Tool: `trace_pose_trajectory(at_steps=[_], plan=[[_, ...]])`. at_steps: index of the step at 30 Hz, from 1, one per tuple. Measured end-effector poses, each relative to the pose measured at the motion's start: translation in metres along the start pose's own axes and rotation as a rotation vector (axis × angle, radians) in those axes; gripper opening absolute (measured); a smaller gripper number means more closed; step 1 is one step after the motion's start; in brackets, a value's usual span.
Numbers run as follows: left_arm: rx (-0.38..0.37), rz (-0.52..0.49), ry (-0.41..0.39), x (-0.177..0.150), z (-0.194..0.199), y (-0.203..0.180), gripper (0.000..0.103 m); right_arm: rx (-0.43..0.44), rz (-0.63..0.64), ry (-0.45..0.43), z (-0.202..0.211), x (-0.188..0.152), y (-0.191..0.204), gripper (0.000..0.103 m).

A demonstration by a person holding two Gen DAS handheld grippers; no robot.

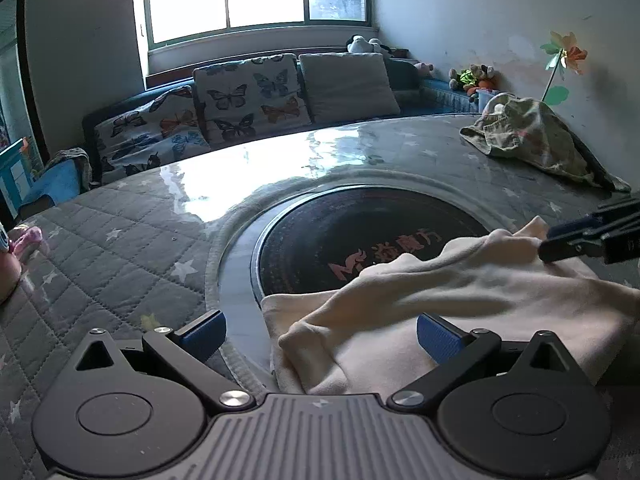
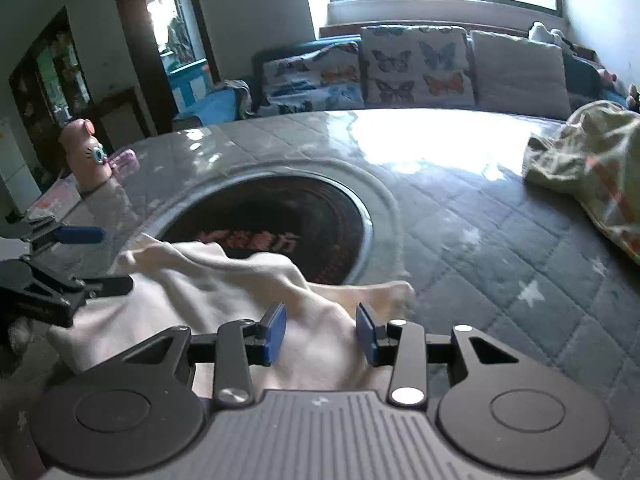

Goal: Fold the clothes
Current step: 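Carry the lifted sweatshirt end with both grippers and fold it over the body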

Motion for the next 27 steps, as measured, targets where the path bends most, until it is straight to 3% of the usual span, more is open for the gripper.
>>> trace_pose_trajectory(at_steps=[5,9,14,18,22,27], plan=[[0.013,0.015,0.006,0.002,-0.004,-0.002,0.103,-0.027,0.004,0.001,-0.004,-0.003,-0.002,0.033],[0.029,0.022,0.018,0.002,-0.009,-0.001,0.103,-0.059,0.005,-0.009,-0.007,-0.005,-0.002,0.007],[0.053,0.025,0.031,0.001,-0.015,0.003,0.103,-0.135,0.096,0.003,-0.011,-0.005,0.008,0.007],[0.068,0.039,0.03,0.001,-0.016,0.007,0.103,-0.138,0.066,-0.012,-0.011,-0.004,0.003,0.018],[0.08,0.032,0.031,0.005,-0.02,0.007,0.103,-0.096,0.071,-0.058,0.001,0.006,0.012,0.02],[0.093,0.028,0.049,0.008,-0.029,0.004,0.103,-0.005,0.095,-0.029,-0.016,0.011,0.028,0.02]])
Point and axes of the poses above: each gripper's, at about its wrist camera, not at the fingertips, and z roughly against the way its jaws point, y to its left, x to its top, the point moved 4 cm from there along -z, roughly the way its jaws point, and after that the axes turned 14 degrees about x, right-handed, at the moved point
